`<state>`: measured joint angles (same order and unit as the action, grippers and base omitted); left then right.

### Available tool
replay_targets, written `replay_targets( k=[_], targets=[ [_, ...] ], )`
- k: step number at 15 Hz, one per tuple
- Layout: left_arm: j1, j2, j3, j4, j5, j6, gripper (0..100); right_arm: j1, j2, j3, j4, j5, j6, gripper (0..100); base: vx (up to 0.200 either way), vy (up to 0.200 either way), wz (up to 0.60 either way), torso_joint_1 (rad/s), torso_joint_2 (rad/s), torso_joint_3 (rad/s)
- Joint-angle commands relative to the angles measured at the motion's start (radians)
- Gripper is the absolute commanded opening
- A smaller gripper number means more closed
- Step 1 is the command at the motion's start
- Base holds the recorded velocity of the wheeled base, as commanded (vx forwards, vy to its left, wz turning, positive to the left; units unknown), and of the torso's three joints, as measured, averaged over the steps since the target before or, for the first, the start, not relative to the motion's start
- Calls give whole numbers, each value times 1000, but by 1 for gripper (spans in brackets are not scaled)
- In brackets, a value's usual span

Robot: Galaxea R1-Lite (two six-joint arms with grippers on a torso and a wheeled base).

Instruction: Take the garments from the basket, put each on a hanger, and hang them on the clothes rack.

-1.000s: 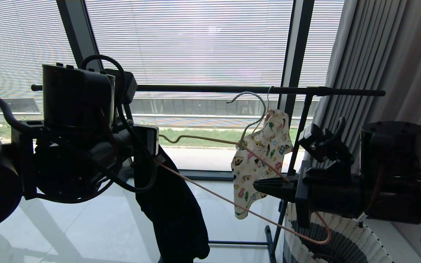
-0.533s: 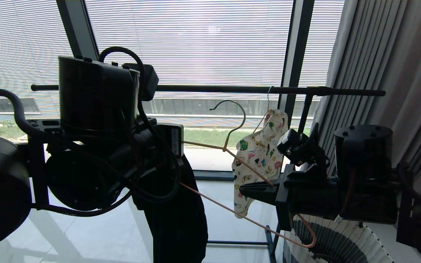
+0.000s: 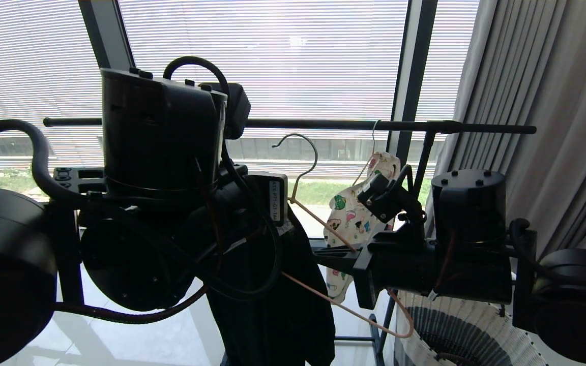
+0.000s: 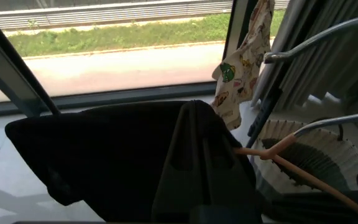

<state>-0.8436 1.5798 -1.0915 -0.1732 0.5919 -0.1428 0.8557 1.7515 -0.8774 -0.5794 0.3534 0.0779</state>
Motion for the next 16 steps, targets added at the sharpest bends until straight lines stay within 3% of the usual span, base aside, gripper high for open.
replay_targets(
  k=[1, 5, 6, 10, 16],
  targets=[
    [0, 3, -4, 0, 0, 0, 0, -4, 13, -5, 0, -11, 2, 0, 0, 0, 0, 0, 0, 0],
    [0, -26, -5, 1, 0, 0, 0, -18, 11, -6, 0, -21, 2, 0, 0, 0, 0, 0, 0, 0],
    [0, -29, -7, 1, 0, 0, 100, -18, 11, -6, 0, -21, 2, 0, 0, 0, 0, 0, 0, 0],
    [0, -73, 1, 8, -1, 25, 100, -20, 20, -5, -76, -56, 3, 0, 0, 0, 0, 0, 0, 0],
    [15, -133, 8, 9, -3, 107, 100, -47, 14, -3, -80, -79, 5, 0, 0, 0, 0, 0, 0, 0]
  ],
)
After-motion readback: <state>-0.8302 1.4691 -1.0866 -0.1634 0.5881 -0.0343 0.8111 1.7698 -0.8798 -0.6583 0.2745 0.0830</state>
